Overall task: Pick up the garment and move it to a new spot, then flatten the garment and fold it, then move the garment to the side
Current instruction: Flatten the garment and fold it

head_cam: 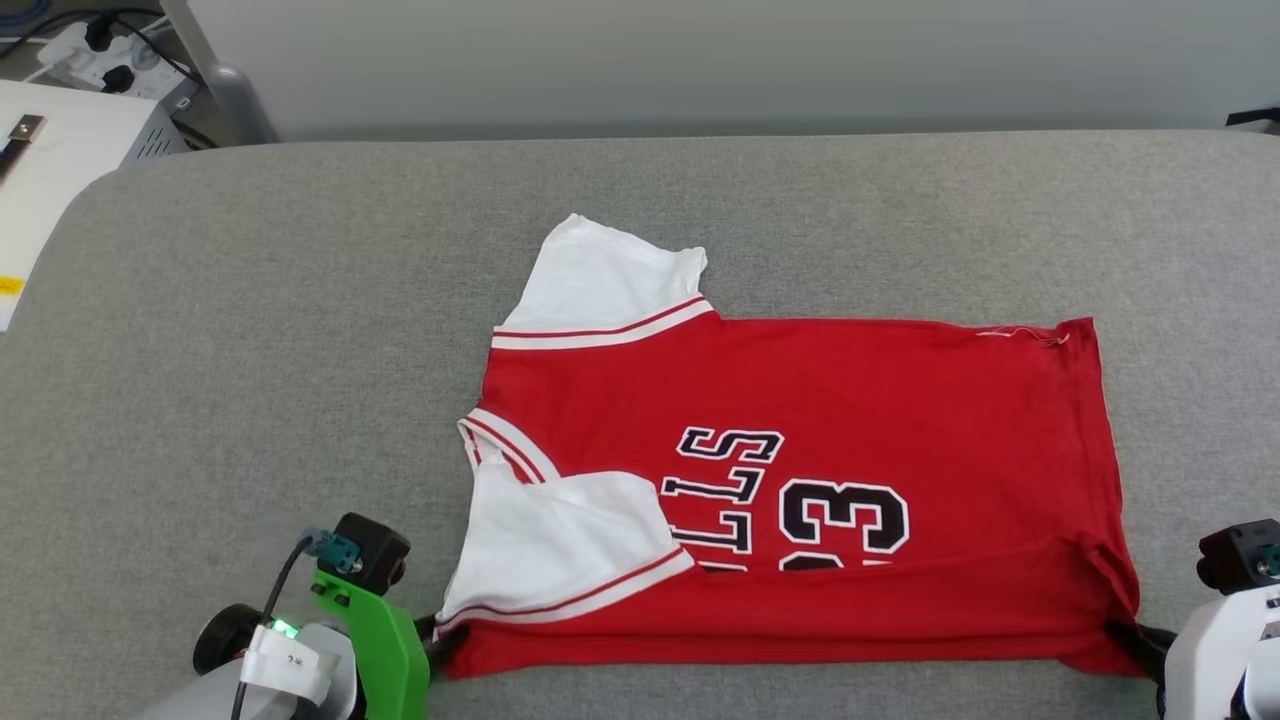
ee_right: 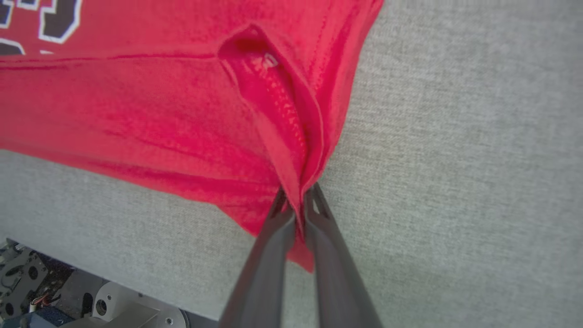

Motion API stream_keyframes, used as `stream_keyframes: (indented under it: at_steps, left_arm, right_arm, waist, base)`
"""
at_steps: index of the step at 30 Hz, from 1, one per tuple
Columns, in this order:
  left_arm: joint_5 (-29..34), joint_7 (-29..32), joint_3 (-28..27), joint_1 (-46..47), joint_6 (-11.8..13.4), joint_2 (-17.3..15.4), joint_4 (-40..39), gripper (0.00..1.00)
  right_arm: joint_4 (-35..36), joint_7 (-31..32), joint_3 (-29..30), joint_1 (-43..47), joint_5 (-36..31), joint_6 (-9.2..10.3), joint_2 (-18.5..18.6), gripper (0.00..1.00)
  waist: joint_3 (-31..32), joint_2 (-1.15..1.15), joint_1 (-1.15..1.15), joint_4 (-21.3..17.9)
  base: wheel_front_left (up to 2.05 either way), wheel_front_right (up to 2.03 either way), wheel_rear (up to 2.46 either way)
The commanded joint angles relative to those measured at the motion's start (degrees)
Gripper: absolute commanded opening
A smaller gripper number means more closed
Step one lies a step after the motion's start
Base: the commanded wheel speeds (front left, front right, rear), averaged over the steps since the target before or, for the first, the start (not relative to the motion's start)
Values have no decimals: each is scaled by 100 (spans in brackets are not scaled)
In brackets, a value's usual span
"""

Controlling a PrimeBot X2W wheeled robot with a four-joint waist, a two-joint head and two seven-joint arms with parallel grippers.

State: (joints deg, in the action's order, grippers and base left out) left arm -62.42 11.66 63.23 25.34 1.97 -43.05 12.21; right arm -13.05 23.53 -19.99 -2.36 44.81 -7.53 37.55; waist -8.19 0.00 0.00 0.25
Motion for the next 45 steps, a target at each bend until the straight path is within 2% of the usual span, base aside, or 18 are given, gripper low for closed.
stream_keyframes:
  at_steps: [1,8,11,15,18,23,28,31,34,41,45]
  left_arm:
    - [91,-86,-29,-68,24,-77,74,100]
    - [236,-352,-239,97,159,-351,-350,100]
    - [394,-518,-428,335,323,-462,-597,100]
    - [605,-749,-686,769,451,-453,-687,100]
    - [674,-868,-876,1165,439,-322,-583,100]
    - [702,-709,-1066,2005,172,-62,-99,100]
    - [472,-108,-1177,2900,-269,183,536,100]
    - [312,645,-1087,3461,-535,317,967,100]
    - [275,1148,-1048,4013,-642,466,1313,100]
    - [188,2783,-681,5055,-800,785,2097,100]
    - [196,3217,-574,5396,-834,902,2404,100]
  right_arm:
    - [-53,-211,66,-50,-93,4,-49,100]
    - [139,-1273,647,-39,-545,4,-252,100]
    - [405,-1745,1013,-68,-899,4,-472,100]
    - [890,-2192,1348,-151,-1380,4,-856,100]
    - [1285,-2504,1571,-225,-1746,4,-1169,100]
    - [2004,-2826,1705,-353,-2291,4,-1665,100]
    - [2418,-2888,1543,-524,-2518,4,-1845,100]
    - [2558,-2919,1417,-682,-2557,4,-1874,100]
    - [2642,-2964,1324,-842,-2562,4,-1878,100]
    - [2688,-3075,1144,-1244,-2540,4,-1865,100]
    - [2628,-3161,1061,-1447,-2522,4,-1854,100]
  waist:
    - [90,0,0,11]
    - [333,0,0,18]
    - [359,0,0,-6]
    - [275,0,0,-106]
    - [107,0,0,-206]
    - [-360,0,0,-450]
    - [-934,0,0,-726]
    - [-1265,0,0,-883]
    - [-1572,0,0,-1023]
    - [-2306,0,0,-1287]
    - [-2604,0,0,-1391]
  base:
    - [0,0,0]
    - [0,0,0]
    - [0,0,0]
    - [0,0,0]
    - [0,0,0]
    - [0,0,0]
    - [0,0,0]
    - [0,0,0]
    - [0,0,0]
    - [0,0,0]
    - [0,0,0]
